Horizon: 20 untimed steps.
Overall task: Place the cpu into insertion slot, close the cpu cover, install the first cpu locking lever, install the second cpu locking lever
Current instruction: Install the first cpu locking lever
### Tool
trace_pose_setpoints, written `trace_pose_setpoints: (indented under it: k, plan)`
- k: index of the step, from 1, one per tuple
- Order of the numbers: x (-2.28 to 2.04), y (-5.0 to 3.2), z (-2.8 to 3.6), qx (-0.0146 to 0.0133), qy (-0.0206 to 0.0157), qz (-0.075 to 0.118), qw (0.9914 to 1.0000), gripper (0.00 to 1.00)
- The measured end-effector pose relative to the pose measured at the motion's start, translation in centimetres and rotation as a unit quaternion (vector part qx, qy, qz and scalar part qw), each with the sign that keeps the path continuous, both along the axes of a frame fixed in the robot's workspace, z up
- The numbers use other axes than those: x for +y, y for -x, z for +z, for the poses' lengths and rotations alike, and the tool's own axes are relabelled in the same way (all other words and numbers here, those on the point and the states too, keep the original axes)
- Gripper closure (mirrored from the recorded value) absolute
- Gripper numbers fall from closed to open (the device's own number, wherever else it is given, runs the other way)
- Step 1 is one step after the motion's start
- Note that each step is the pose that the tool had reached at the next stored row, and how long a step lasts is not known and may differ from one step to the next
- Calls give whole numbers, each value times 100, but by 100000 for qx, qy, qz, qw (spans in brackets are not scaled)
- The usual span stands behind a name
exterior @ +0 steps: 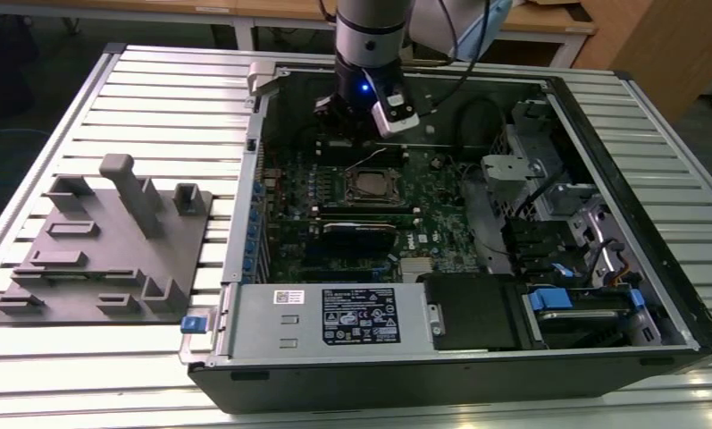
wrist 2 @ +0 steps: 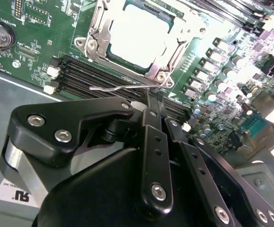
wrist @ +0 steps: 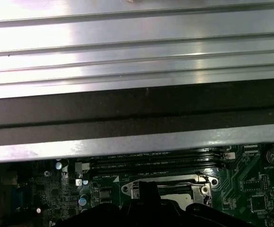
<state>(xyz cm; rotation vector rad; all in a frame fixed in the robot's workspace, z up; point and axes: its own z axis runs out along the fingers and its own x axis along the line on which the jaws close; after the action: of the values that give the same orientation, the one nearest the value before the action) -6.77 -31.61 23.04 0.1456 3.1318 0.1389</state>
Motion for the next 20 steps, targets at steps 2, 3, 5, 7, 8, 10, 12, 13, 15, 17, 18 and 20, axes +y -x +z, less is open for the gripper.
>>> trace_pose_setpoints:
  k: [2, 3, 5, 7, 8, 10, 12, 13, 15, 17, 18, 20]
  plan:
    - [1, -11, -8, 6, 7, -176, 100000, 89]
    - [3, -15, -11, 5, 4, -246, 100000, 89]
    - [10, -30, -17, 1, -2, -248, 100000, 89]
    - [11, -34, -22, 1, 1, -253, 100000, 89]
    - [11, -36, -23, 3, 3, -251, 100000, 89]
    - [13, -42, -27, -1, -2, -248, 100000, 89]
    - [13, -50, -29, 3, 4, -250, 100000, 89]
    - [14, -57, -31, -2, -5, -250, 100000, 89]
    - [16, -73, -33, -2, -4, -250, 100000, 89]
    - [17, -84, -35, -2, -3, -250, 100000, 89]
    - [17, -89, -36, -1, -5, -251, 100000, 89]
    - [19, -102, -39, 0, -2, -254, 100000, 89]
